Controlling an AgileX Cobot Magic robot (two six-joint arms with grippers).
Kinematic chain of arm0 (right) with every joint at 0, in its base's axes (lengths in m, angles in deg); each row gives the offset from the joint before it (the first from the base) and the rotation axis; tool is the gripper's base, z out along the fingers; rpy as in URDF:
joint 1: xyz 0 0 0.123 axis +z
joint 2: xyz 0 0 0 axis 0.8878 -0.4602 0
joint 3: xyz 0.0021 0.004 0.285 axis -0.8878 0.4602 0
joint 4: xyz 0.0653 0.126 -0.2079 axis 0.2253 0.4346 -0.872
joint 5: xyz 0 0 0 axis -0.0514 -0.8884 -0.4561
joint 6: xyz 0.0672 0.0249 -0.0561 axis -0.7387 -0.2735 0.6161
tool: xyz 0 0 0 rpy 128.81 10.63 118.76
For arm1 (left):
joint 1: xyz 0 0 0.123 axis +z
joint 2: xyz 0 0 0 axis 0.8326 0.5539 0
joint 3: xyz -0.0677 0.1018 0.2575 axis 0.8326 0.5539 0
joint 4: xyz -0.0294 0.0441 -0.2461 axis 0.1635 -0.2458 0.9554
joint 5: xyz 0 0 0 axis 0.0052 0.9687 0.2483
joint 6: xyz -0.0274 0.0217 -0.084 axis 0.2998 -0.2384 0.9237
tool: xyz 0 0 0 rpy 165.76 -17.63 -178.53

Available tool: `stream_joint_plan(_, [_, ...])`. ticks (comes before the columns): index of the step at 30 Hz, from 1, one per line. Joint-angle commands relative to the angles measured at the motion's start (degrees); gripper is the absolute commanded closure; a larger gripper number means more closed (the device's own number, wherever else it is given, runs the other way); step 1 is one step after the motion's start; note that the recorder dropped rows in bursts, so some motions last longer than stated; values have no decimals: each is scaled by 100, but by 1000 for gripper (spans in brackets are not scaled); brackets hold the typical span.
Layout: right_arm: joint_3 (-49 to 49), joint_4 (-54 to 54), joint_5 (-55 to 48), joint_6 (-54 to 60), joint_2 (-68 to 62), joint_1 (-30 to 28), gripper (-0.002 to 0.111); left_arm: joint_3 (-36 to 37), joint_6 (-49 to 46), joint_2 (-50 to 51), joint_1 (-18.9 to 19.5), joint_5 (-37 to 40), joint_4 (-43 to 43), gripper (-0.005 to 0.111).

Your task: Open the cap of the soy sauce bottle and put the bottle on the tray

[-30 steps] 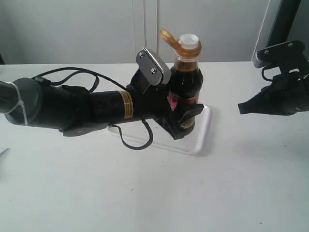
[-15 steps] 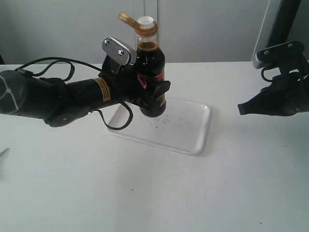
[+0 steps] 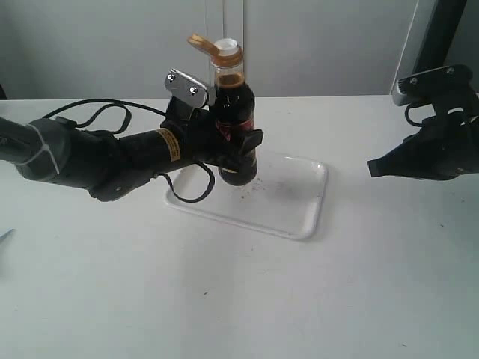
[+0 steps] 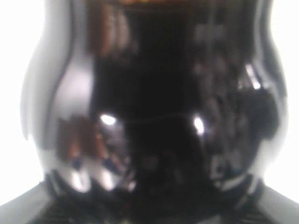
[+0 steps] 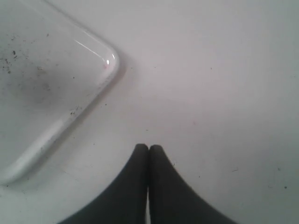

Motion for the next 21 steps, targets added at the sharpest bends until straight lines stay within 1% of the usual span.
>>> stream_joint_plan(1, [19,38,-3,43,10,-57,108,-123,-14,-24,0,-558,299,107])
stream_joint_plan(8, [19,38,-3,43,10,-57,108,-378,14,226,-12,-529,362,107])
stream_joint_plan(11, [19,36,23,43,10,-57,108,-517,14,341,-12,-366,350,107])
stream_joint_plan(18, [19,36,74,43,10,-57,108,-546,-21,386,-12,-260,317,107])
stream_joint_plan(21, [19,36,74,43,10,-57,108,-546,-127,386,-98,-229,277,107])
